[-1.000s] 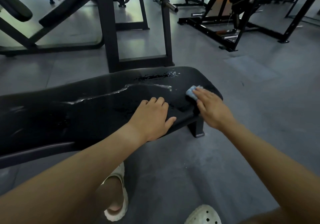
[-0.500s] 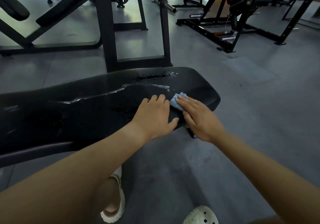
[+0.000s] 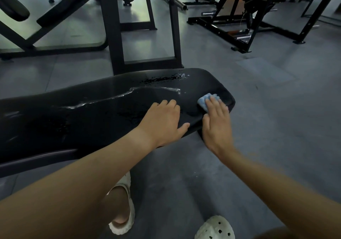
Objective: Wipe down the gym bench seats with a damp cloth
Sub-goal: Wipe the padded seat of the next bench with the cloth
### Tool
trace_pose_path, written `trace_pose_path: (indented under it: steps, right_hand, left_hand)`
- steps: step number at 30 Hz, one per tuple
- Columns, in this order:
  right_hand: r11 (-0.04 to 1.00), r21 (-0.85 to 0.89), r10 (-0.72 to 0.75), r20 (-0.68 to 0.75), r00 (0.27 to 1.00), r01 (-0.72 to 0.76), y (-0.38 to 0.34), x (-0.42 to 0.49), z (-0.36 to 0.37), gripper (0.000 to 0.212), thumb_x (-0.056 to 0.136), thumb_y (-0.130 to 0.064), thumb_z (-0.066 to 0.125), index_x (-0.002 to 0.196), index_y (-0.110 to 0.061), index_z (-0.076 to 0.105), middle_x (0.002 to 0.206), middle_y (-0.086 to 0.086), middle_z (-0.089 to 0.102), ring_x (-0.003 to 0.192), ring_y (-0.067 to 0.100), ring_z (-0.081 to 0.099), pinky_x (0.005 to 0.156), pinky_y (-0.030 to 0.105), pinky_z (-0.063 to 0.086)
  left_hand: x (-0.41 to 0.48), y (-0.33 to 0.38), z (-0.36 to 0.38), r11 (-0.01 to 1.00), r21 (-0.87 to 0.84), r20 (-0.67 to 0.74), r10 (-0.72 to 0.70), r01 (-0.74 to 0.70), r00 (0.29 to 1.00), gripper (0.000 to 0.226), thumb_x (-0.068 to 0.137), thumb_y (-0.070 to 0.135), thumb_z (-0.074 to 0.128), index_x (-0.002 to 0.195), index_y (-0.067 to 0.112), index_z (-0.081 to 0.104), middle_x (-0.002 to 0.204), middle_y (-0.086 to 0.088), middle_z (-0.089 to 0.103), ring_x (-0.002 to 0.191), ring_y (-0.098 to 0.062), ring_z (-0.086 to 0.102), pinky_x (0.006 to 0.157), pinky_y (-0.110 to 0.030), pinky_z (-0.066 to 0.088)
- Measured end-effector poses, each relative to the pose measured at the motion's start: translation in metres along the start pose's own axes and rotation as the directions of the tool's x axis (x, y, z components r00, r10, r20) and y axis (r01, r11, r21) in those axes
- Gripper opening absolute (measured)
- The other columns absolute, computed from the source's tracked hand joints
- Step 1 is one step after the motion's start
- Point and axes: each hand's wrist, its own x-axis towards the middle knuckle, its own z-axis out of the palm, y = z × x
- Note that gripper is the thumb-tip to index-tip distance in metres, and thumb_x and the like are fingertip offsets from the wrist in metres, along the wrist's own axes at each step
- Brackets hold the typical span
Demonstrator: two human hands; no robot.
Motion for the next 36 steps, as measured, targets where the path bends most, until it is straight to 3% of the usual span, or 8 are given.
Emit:
trace_pose_path:
  steps: [7, 12, 16, 20, 25, 28, 32, 36]
  right_hand:
    - [0.928, -0.062, -0.346, 0.232, 0.909, 0.368, 0.029, 0.015, -0.025, 0.052, 0.105, -0.027, 0.032, 0.154, -0.013, 0.043, 0.161, 0.002, 0.039, 0.149, 0.02, 0.034, 0.126, 0.039, 0.02]
    - [0.985, -0.129, -0.093, 0.17, 0.981, 0.116, 0.058, 0.04, -0.042, 0.049, 0.107, -0.023, 0.035, 0.155, -0.015, 0.041, 0.162, 0.004, 0.036, 0.149, 0.018, 0.031, 0.119, 0.019, 0.012]
    - [0.993, -0.116, 0.046, 0.145, 0.988, -0.029, 0.04, 0.046, -0.035, 0.05, 0.107, -0.02, 0.034, 0.155, -0.009, 0.039, 0.164, 0.009, 0.033, 0.152, 0.022, 0.027, 0.121, 0.022, 0.008]
    - [0.987, -0.132, -0.063, 0.199, 0.978, 0.09, 0.012, 0.038, -0.025, 0.064, 0.1, -0.037, 0.023, 0.154, -0.01, 0.042, 0.162, 0.008, 0.037, 0.152, 0.023, 0.029, 0.126, 0.032, 0.012]
    - [0.957, -0.051, -0.25, 0.347, 0.904, 0.284, -0.018, 0.027, -0.024, 0.061, 0.1, -0.034, 0.026, 0.156, -0.016, 0.04, 0.163, -0.002, 0.035, 0.152, 0.014, 0.026, 0.126, 0.027, 0.011]
    - [0.941, -0.017, -0.299, 0.42, 0.857, 0.337, -0.01, 0.039, -0.032, 0.061, 0.098, -0.034, 0.028, 0.155, -0.019, 0.042, 0.162, -0.003, 0.037, 0.151, 0.012, 0.029, 0.126, 0.032, 0.019]
    - [0.977, -0.059, -0.168, 0.389, 0.906, 0.206, 0.017, 0.063, -0.039, 0.052, 0.103, -0.019, 0.041, 0.155, -0.022, 0.043, 0.162, -0.003, 0.036, 0.15, 0.013, 0.031, 0.123, 0.025, 0.017]
    - [0.99, -0.139, 0.061, 0.319, 0.946, -0.017, 0.023, 0.079, -0.039, 0.051, 0.103, -0.023, 0.037, 0.154, -0.027, 0.041, 0.163, -0.001, 0.036, 0.149, 0.019, 0.033, 0.121, 0.038, 0.029]
  left_hand:
    - [0.002, -0.004, -0.002, 1.0, 0.002, 0.006, 0.014, -0.014, 1.0, 0.06, 0.098, 0.068, 0.039, 0.113, 0.015, 0.063, 0.109, 0.0, 0.058, 0.099, -0.02, 0.056, 0.087, -0.038, 0.049]
    - [-0.002, -0.009, -0.001, 0.999, -0.034, 0.011, 0.038, -0.037, 0.999, 0.062, 0.099, 0.068, 0.038, 0.116, 0.014, 0.064, 0.11, 0.001, 0.058, 0.1, -0.019, 0.056, 0.09, -0.04, 0.051]
    - [-0.003, -0.013, 0.001, 0.998, -0.041, -0.006, 0.055, -0.055, 0.998, 0.062, 0.098, 0.069, 0.039, 0.116, 0.015, 0.064, 0.108, 0.001, 0.058, 0.097, -0.018, 0.056, 0.089, -0.038, 0.051]
    - [0.0, -0.013, 0.001, 0.997, -0.041, -0.019, 0.063, -0.063, 0.998, 0.06, 0.097, 0.069, 0.04, 0.109, 0.016, 0.064, 0.102, 0.002, 0.056, 0.091, -0.017, 0.053, 0.085, -0.037, 0.049]
    - [0.001, -0.014, 0.002, 0.995, -0.067, -0.018, 0.067, -0.068, 0.998, 0.058, 0.096, 0.069, 0.042, 0.106, 0.016, 0.064, 0.092, 0.006, 0.043, 0.083, -0.013, 0.04, 0.083, -0.035, 0.046]
    - [0.002, -0.016, 0.0, 0.994, -0.074, 0.002, 0.076, -0.076, 0.997, 0.059, 0.096, 0.069, 0.042, 0.111, 0.016, 0.063, 0.097, 0.004, 0.051, 0.087, -0.015, 0.047, 0.084, -0.036, 0.045]
    - [-0.001, -0.022, -0.001, 0.991, -0.099, 0.045, 0.098, -0.094, 0.994, 0.062, 0.097, 0.068, 0.042, 0.123, 0.015, 0.062, 0.113, 0.002, 0.057, 0.102, -0.018, 0.055, 0.088, -0.036, 0.047]
    - [-0.002, -0.029, -0.001, 0.985, -0.13, 0.067, 0.12, -0.111, 0.99, 0.067, 0.097, 0.068, 0.042, 0.133, 0.015, 0.059, 0.124, 0.001, 0.057, 0.112, -0.019, 0.056, 0.096, -0.041, 0.05]
